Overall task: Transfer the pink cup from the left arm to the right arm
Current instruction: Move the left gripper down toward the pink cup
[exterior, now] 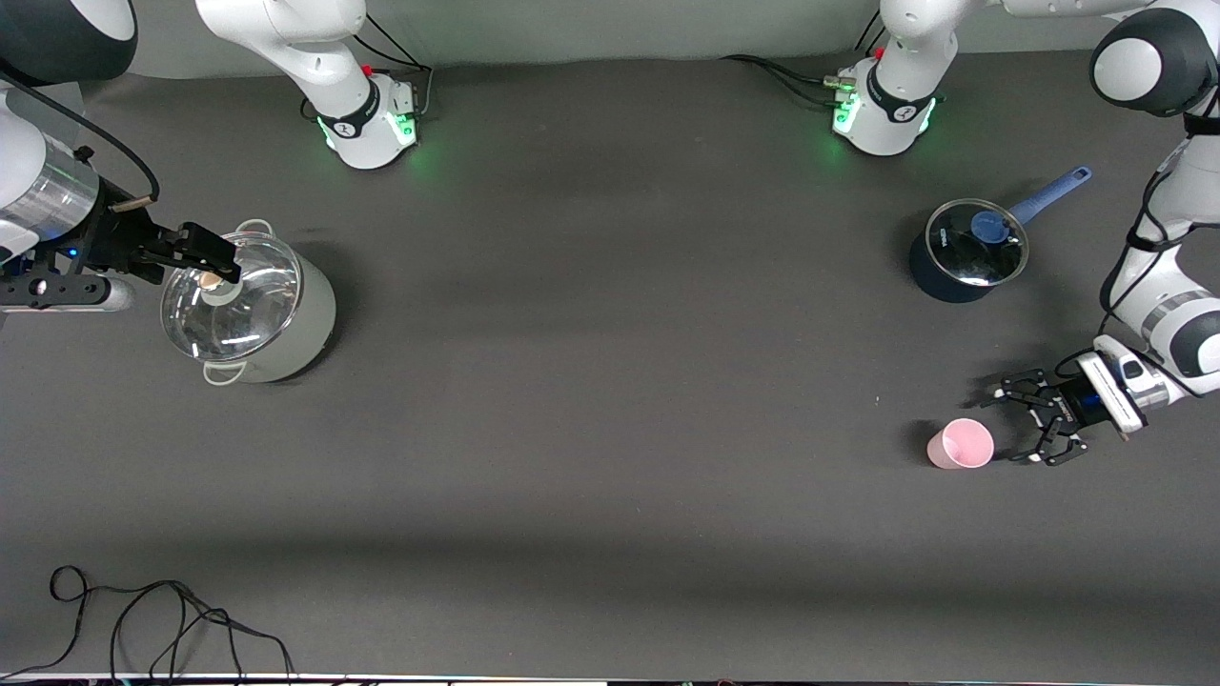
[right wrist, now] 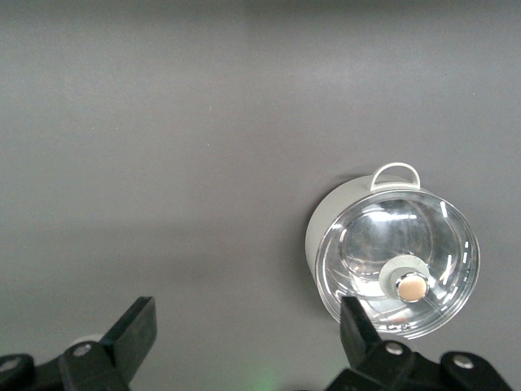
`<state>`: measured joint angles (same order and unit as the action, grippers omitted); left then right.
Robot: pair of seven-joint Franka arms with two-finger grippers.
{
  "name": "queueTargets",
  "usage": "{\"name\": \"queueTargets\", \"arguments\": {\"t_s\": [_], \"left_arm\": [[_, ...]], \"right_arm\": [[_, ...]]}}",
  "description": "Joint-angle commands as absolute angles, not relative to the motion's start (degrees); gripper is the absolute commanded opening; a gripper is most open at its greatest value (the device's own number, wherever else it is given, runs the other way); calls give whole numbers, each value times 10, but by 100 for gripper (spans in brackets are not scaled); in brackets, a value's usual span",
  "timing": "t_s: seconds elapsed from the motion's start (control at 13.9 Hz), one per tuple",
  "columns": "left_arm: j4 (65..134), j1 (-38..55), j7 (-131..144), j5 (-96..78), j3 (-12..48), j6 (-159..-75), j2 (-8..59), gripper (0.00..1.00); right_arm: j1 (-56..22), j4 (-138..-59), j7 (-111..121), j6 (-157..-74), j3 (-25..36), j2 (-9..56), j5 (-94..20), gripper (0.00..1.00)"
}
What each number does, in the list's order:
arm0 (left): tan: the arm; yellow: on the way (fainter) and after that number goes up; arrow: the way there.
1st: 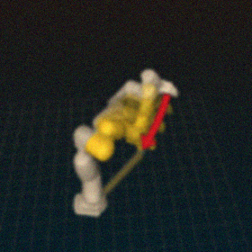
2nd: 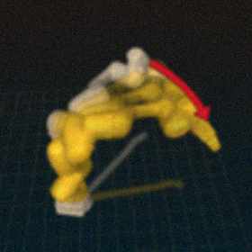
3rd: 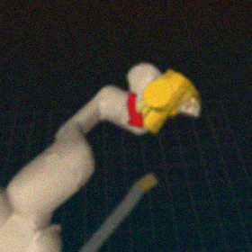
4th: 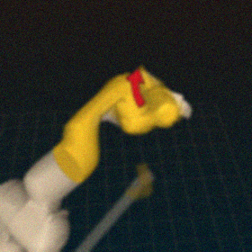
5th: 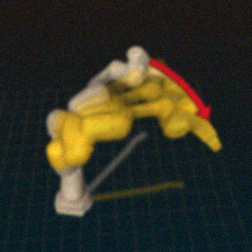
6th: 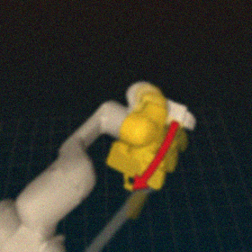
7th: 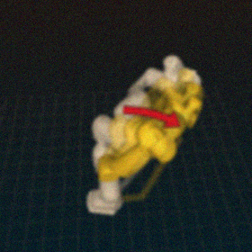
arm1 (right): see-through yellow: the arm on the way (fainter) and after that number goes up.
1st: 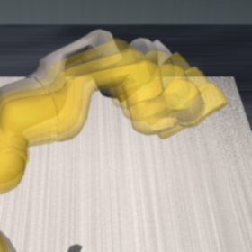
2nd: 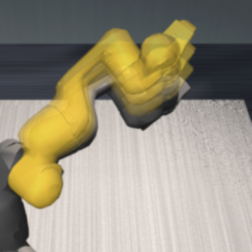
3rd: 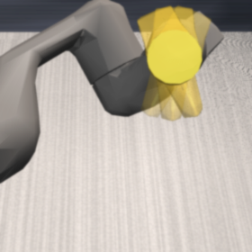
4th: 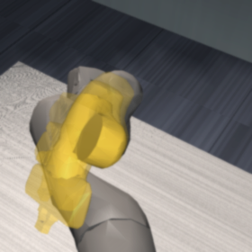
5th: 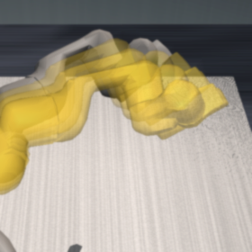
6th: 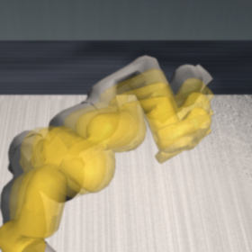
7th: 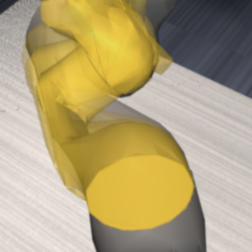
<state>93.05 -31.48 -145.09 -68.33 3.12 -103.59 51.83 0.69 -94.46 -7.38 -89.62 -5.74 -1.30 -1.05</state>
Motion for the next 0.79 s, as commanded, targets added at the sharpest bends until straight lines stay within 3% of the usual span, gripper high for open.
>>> {"name": "queueTargets", "arguments": {"t_s": [0.0, 0.72], "left_arm": [[951, -309, -1483, -722, 33, -1049, 519, 100], [976, -273, -1526, -818, 43, -1078, 534, 100]], "right_arm": [[4, -938, -76, -889, -57, -11, -2, 100], [4, -938, -76, -889, -57, -11, -2, 100]]}}
